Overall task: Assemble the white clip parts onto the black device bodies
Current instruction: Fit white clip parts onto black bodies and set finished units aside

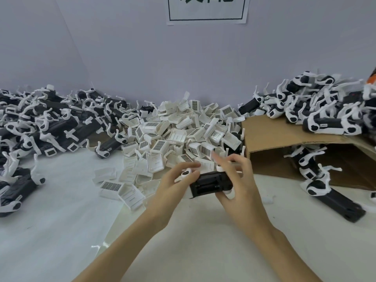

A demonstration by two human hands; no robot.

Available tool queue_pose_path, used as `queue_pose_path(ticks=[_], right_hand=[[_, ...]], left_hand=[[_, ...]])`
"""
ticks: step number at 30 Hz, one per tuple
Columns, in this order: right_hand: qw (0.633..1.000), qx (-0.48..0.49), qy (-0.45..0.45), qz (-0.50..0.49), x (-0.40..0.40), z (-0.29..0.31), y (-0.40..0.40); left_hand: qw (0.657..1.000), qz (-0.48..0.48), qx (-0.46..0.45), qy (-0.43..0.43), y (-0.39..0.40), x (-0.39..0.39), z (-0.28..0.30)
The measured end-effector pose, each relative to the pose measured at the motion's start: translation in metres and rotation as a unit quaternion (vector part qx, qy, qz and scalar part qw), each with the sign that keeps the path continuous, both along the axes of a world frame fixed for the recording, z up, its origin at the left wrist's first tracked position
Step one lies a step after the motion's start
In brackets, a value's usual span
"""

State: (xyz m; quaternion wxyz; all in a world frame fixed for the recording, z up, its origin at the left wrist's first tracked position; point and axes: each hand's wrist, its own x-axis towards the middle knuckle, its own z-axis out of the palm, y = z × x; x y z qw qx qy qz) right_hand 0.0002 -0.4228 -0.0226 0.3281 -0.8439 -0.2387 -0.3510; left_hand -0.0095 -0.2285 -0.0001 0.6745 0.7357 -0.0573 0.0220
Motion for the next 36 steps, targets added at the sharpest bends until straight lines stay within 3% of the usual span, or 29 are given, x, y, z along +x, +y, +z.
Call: queue_pose_path(ticks=[2,5,7,9,12,15,18,20,22,25,29,31,33,36], right_hand=[[0.996,0.067,0.045,0.042,0.001,0.000,0.003],[0.960,0.188,0.148,0.148,-0.002,-0.001,0.008],[0.959,0.191,0.146,0.151,-0.004,0.000,0.009],[0.960,0.190,0.143,0.147,-0.003,-0.001,0.008],[0.956,0.195,0.163,0.148,-0.003,-0.001,0.007],[0.955,0.181,0.187,0.142,-0.001,-0.001,0.003],[0.953,0.164,0.214,0.140,-0.002,0.002,-0.001],[0.970,0.112,0.177,0.128,-0.004,0.002,-0.001],[0.978,0.091,0.132,0.133,-0.005,0.002,0.002],[0.975,0.159,0.094,0.126,-0.004,0.003,0.006],[0.937,0.312,0.156,0.024,0.000,0.004,0.002],[0.897,0.384,0.220,-0.008,0.002,0.005,-0.002],[0.858,0.428,0.285,-0.016,0.002,0.004,-0.003],[0.830,0.435,0.349,-0.007,0.002,0.003,-0.002]], left_hand=[[0.998,0.012,-0.009,-0.055,0.003,0.002,0.000],[0.961,0.000,0.087,-0.263,0.011,0.004,-0.002],[0.927,-0.011,0.144,-0.347,0.015,0.007,-0.006],[0.915,-0.016,0.161,-0.370,0.016,0.009,-0.007],[0.916,-0.015,0.163,-0.367,0.015,0.007,-0.007],[0.939,-0.015,0.128,-0.320,0.013,0.006,-0.004],[0.980,0.032,0.064,-0.186,0.011,0.005,0.003],[0.998,0.022,0.017,-0.064,0.011,0.007,0.006],[1.000,-0.018,-0.004,0.019,0.015,0.009,0.004],[0.996,-0.040,-0.015,0.075,0.017,0.010,0.002],[0.995,-0.091,-0.038,0.030,0.011,0.007,-0.001],[0.994,-0.083,0.042,-0.056,0.007,0.003,-0.004],[0.969,-0.053,0.168,-0.173,0.005,0.003,-0.010],[0.955,0.004,0.190,-0.226,0.002,0.002,-0.011]])
